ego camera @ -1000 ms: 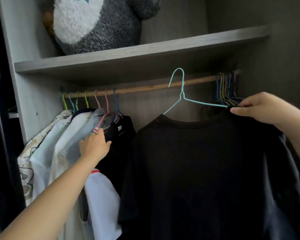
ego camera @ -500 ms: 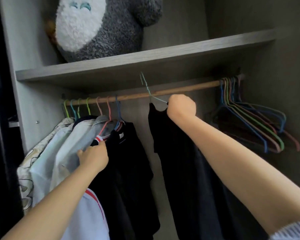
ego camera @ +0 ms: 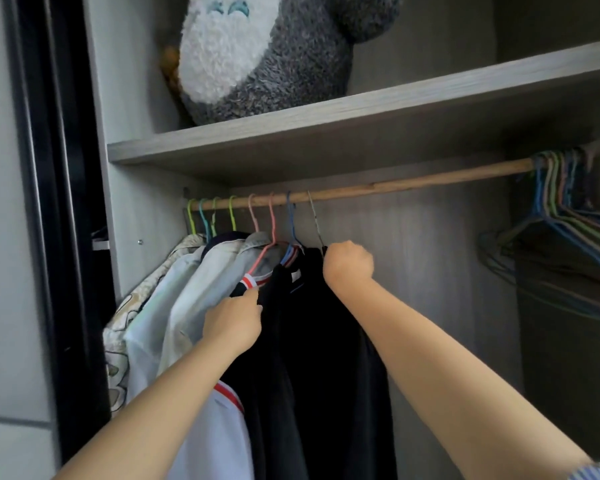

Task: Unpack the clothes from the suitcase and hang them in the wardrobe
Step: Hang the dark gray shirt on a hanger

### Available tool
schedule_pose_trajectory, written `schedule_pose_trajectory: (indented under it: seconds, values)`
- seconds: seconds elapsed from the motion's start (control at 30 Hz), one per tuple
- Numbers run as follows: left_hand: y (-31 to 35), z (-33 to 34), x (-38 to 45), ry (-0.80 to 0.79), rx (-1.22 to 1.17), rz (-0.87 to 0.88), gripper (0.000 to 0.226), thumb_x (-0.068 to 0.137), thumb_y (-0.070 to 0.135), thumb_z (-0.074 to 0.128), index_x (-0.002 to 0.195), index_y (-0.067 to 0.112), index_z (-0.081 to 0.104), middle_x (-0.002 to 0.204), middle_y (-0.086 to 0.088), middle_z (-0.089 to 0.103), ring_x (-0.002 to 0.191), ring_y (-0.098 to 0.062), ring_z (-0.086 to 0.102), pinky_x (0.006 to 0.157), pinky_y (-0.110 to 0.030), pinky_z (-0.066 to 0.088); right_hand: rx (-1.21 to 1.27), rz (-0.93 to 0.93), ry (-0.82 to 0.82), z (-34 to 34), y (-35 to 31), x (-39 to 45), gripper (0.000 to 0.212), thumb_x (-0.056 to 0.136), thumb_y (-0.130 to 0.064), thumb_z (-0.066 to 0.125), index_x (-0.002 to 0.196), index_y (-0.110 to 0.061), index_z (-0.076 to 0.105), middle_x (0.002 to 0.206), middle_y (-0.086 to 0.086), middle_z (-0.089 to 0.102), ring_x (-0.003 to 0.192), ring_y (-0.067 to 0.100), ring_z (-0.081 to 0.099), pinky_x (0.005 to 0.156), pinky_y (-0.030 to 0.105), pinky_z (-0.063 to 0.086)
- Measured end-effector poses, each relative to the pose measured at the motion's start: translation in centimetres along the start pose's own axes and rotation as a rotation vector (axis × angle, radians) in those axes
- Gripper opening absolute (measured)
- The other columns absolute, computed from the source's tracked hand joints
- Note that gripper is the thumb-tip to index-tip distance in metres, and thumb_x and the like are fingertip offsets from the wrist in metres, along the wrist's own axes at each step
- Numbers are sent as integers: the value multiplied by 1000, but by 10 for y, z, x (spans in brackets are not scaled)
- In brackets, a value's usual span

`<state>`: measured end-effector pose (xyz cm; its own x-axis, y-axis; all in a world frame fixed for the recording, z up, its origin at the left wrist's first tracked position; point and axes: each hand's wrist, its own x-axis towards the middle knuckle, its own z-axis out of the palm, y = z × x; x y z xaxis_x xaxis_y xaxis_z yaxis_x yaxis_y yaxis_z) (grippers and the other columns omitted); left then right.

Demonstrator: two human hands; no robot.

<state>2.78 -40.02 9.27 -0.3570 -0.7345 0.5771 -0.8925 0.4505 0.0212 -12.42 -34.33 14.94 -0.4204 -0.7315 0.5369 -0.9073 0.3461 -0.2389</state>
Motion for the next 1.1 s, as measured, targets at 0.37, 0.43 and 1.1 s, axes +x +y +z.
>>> schedule_pose_trajectory:
  seconds: [0.37,0.43,1.1]
  values:
    - [-13,7,-16,86,-198,97,18,97,24,38,97,12,50,89,-2,58,102,-22,53,73,-31,38,378,-32,-211,24,-32,4,31,91,-9,42,60,-7,38,60,5,40,53,20,46,50,27,44]
    - [-20,5,-26,167,-197,104,22,93,20,42,103,11,59,94,-1,65,100,-20,56,78,-30,46,409,-36,-269,28,-35,1,28,93,-11,38,67,-3,46,58,9,47,46,20,48,37,22,41]
    - [-64,-99,-270,-205,408,-361,34,93,25,39,122,8,47,127,-11,48,123,-27,38,93,-35,39,138,-640,-184,2,-55,-216,31,88,-15,45,116,-4,51,127,14,38,118,30,37,92,38,36]
